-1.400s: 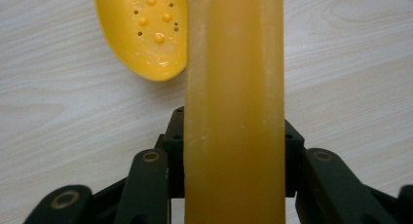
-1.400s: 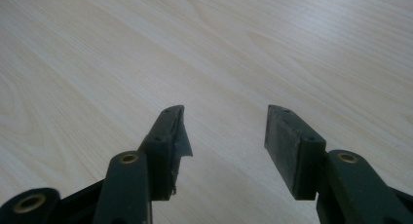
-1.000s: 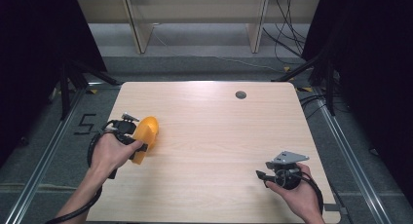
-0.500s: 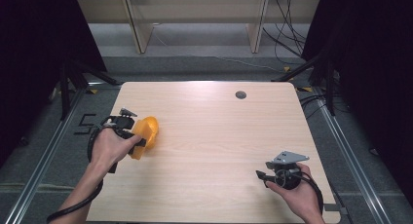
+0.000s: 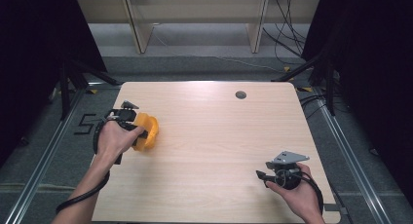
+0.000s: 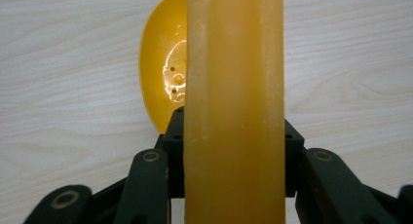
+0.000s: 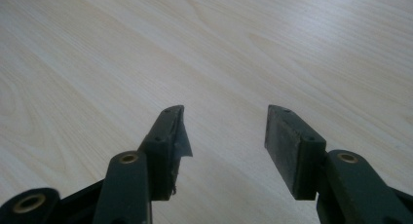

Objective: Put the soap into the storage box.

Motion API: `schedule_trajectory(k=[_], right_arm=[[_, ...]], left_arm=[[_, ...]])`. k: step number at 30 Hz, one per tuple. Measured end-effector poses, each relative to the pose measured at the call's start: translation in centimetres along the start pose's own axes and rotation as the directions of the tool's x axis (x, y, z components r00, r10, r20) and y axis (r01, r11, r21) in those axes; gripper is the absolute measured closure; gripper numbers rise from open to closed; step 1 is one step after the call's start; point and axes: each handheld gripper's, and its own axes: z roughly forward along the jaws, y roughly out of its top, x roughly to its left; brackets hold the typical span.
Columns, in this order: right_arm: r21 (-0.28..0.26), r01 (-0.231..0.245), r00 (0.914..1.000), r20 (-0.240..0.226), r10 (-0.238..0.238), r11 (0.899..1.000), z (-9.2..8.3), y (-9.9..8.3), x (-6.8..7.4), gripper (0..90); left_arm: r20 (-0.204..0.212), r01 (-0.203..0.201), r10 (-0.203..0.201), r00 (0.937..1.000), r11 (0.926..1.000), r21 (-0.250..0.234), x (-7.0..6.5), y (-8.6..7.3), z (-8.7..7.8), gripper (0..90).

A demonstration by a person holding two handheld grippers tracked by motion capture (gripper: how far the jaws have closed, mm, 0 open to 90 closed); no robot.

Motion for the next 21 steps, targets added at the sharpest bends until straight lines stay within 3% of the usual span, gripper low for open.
schedule_trajectory(k=[8,10,21], right_arm=[[-0.015,0.016,0.9999,0.001,-0.016,1.0,0.1,0.0,-0.1,49.5],[0.0,-0.001,1.0,-0.001,0.001,1.0,0.0,0.0,0.0,49.5],[-0.006,-0.002,1.0,-0.004,0.002,1.0,0.0,0.1,0.0,49.5]], left_arm=[[-0.016,0.022,-0.022,0.9996,0.9997,-0.013,0.2,0.7,0.9,60.5],[-0.023,0.02,-0.02,0.9995,0.9998,-0.005,0.3,0.9,1.0,60.5],[-0.042,0.062,-0.063,0.9972,0.998,-0.008,0.5,1.8,1.9,60.5]])
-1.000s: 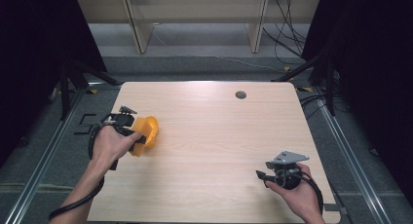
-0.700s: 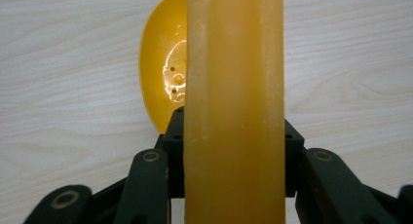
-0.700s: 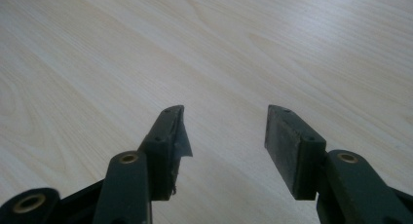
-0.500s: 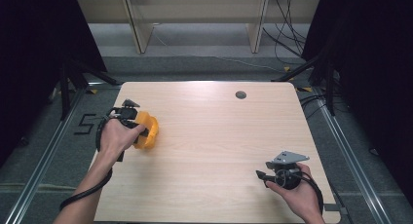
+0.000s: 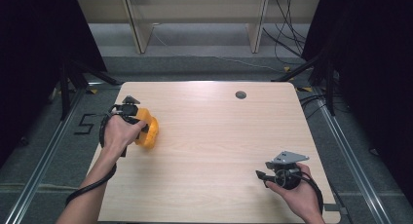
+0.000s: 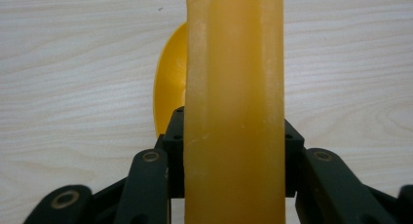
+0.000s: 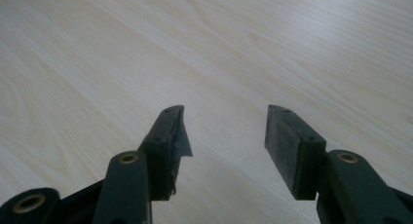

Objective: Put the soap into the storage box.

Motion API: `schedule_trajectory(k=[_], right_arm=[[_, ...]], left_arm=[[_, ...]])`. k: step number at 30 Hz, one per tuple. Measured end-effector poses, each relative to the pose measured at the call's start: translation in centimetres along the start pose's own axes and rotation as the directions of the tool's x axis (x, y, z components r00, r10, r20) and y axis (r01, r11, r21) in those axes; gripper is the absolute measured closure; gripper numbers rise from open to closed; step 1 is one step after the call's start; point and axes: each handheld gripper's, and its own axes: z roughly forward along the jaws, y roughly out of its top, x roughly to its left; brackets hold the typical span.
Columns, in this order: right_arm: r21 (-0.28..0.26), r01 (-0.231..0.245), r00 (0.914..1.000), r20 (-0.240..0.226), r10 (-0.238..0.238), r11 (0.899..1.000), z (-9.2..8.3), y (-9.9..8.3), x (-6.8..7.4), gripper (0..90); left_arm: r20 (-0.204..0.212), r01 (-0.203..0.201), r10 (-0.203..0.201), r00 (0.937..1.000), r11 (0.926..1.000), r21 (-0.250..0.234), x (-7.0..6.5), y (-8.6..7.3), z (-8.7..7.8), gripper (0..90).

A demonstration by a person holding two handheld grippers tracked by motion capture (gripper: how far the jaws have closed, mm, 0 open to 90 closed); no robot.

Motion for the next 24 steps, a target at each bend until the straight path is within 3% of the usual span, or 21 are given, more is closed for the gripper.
schedule_trajectory(k=[4,5,7,9,14,17,19,20,24], right_arm=[[0.002,-0.001,1.0,-0.001,0.001,1.0,0.0,0.0,0.0,49.5],[0.011,-0.024,0.9997,-0.005,0.024,1.0,0.0,0.0,0.2,49.5],[0.007,-0.023,0.9997,-0.007,0.024,1.0,0.0,0.0,0.2,49.5],[-0.005,0.021,0.9998,0.003,-0.021,1.0,0.0,-0.1,-0.1,49.5],[0.012,-0.012,0.9999,-0.006,0.012,1.0,-0.1,0.0,0.1,49.5],[-0.002,0.016,0.9999,-0.002,-0.016,1.0,0.0,-0.1,-0.1,49.5],[-0.004,0.015,0.9999,-0.003,-0.015,1.0,0.0,0.0,-0.1,49.5],[0.01,-0.015,0.9999,-0.008,0.015,1.0,-0.1,0.0,0.2,49.5],[0.009,0.006,1.0,-0.004,-0.006,1.0,0.0,-0.1,0.0,49.4]], left_arm=[[-0.006,0.013,-0.013,0.9999,0.9999,0.001,-0.1,0.4,0.3,60.5],[-0.008,0.014,-0.014,0.9999,0.9999,0.002,-0.2,0.4,0.4,60.5],[-0.006,0.016,-0.016,0.9999,0.9999,0.005,-0.2,0.5,0.5,60.5],[-0.01,0.013,-0.013,0.9999,0.9999,-0.001,-0.3,0.6,0.8,60.5],[-0.015,0.011,-0.011,0.9998,0.9999,0.006,-0.4,0.7,1.3,60.5],[-0.016,0.005,-0.005,0.9999,1.0,0.001,-0.4,0.7,1.6,60.5],[-0.017,0.005,-0.005,0.9998,1.0,0.004,-0.4,0.7,1.8,60.5],[-0.018,0.009,-0.009,0.9998,0.9999,0.011,-0.4,0.7,1.9,60.5],[-0.019,0.013,-0.012,0.9997,0.9998,0.013,-0.3,0.7,2.3,60.4]])
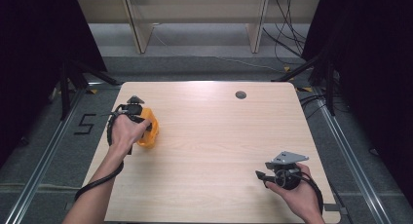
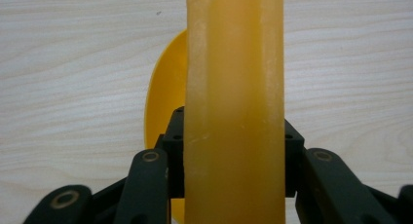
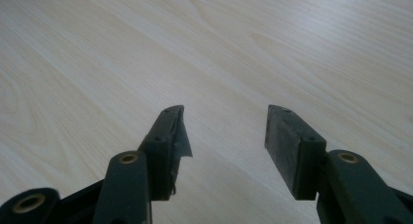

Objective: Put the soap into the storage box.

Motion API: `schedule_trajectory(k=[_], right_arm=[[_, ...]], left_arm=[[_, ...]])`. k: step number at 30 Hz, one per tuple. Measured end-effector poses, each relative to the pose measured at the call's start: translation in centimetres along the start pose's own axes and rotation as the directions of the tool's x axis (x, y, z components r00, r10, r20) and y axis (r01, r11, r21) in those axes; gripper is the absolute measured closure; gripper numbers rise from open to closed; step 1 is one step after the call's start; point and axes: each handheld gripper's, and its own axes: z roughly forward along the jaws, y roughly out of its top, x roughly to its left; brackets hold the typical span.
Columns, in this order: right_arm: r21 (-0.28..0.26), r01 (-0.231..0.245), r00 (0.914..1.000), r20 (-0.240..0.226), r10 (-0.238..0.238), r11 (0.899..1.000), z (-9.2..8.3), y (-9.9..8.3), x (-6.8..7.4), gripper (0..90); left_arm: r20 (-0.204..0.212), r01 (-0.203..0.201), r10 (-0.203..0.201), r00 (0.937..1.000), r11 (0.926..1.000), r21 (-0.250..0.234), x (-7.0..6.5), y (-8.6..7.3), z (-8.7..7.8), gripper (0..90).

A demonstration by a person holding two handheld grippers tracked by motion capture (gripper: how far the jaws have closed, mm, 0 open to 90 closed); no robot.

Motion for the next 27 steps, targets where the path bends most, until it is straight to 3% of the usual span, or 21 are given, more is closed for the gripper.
schedule_trajectory(k=[17,24,27], right_arm=[[0.004,0.0,1.0,-0.001,0.0,1.0,0.0,0.0,0.0,49.3],[0.005,-0.002,1.0,-0.003,0.002,1.0,0.0,0.0,0.0,49.1],[0.008,-0.003,1.0,-0.005,0.003,1.0,0.0,0.0,0.0,48.8]], left_arm=[[-0.003,-0.024,0.024,0.9997,0.9997,0.003,0.3,-0.4,1.7,60.3],[-0.003,-0.03,0.03,0.9995,0.9994,0.015,0.3,-0.3,1.8,60.1],[0.002,-0.038,0.038,0.9993,0.9993,-0.005,0.3,-0.1,1.5,57.1]])
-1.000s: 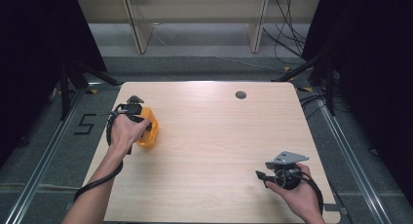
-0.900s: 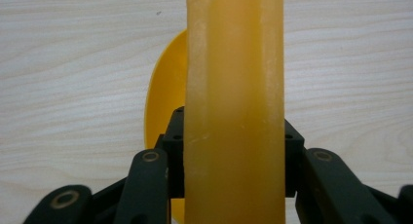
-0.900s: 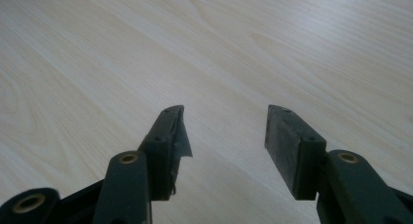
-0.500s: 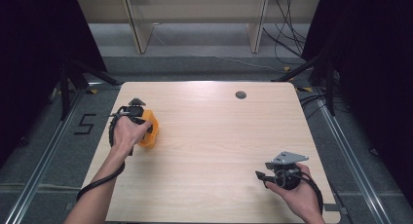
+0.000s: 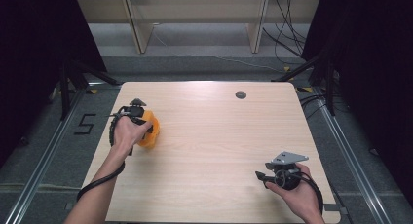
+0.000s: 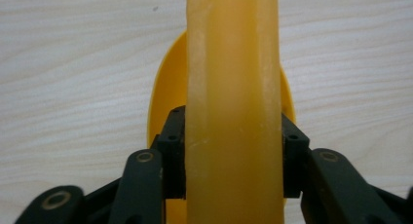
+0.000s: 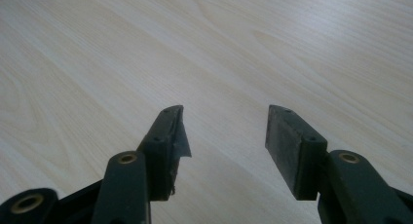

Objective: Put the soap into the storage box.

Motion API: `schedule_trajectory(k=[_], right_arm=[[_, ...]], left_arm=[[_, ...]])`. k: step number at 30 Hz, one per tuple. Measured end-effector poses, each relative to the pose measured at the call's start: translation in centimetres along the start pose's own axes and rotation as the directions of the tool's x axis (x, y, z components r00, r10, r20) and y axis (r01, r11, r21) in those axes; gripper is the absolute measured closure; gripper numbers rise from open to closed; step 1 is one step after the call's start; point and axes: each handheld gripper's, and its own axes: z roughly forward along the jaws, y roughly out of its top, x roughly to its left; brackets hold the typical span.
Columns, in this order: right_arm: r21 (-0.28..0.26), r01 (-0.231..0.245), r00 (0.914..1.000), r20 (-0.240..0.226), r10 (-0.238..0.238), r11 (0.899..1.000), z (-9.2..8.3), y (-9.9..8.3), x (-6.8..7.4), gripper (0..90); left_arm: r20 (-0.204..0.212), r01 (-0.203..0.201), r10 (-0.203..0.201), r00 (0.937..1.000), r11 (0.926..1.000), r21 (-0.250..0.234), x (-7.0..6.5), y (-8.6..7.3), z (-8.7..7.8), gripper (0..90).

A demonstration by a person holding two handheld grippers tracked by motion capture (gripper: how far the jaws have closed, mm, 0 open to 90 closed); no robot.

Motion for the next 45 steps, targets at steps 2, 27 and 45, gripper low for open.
schedule_trajectory(k=[2,27,45], right_arm=[[-0.013,0.019,0.9998,0.004,-0.019,1.0,0.1,0.0,-0.1,48.4],[0.006,-0.018,0.9998,-0.004,0.019,1.0,0.1,-0.1,0.1,46.7],[0.009,0.017,0.9998,-0.012,-0.017,1.0,0.3,0.0,0.0,46.4]], left_arm=[[-0.004,-0.004,0.004,1.0,1.0,0.0,0.0,0.1,-0.3,54.1],[0.057,-0.089,0.103,0.993,0.9755,-0.201,0.3,-5.0,-6.5,43.6],[0.109,-0.177,0.217,0.9702,0.9385,-0.297,1.0,-15.9,-7.3,52.2]])
